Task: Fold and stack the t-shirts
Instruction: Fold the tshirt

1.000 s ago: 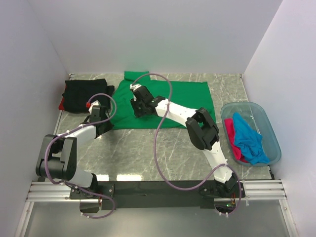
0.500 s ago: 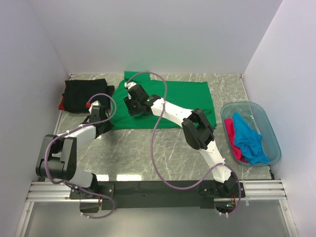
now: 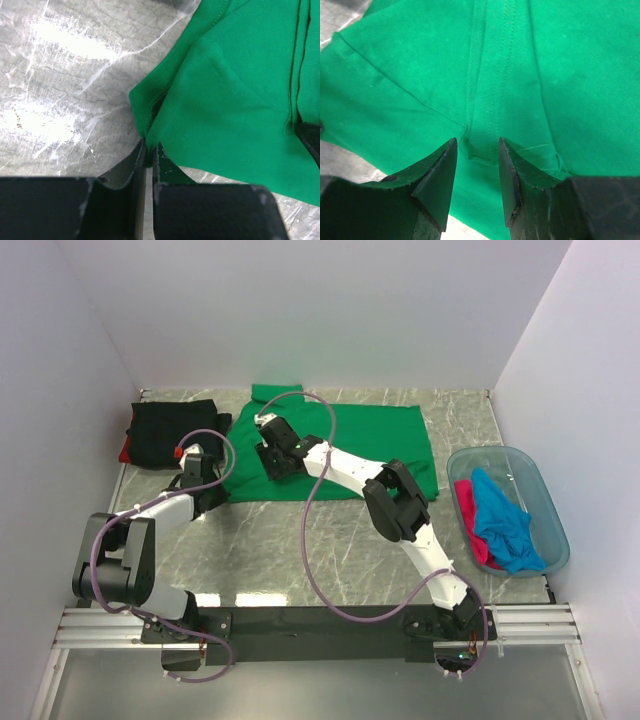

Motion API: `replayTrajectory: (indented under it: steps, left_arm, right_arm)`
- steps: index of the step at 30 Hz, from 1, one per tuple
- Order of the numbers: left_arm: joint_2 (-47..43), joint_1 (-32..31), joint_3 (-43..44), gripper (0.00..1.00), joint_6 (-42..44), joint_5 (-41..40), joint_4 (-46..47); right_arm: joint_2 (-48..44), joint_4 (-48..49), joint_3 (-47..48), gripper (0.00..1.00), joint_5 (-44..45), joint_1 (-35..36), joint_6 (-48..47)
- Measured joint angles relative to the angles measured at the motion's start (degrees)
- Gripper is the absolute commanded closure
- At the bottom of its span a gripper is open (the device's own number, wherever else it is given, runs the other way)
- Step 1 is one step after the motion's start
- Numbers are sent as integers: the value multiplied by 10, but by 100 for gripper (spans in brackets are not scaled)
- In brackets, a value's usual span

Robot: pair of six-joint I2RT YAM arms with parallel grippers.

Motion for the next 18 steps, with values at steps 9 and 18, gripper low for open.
replayTrajectory:
  steps: [9,18]
  left_arm:
    - [-7,4,0,99,0,4,0]
    - [-10,8,-4,100,0,9,0]
  right_arm:
    - [4,-13,-1,63,9,1,0]
    - [4,-17,-1,94,2,1,-1]
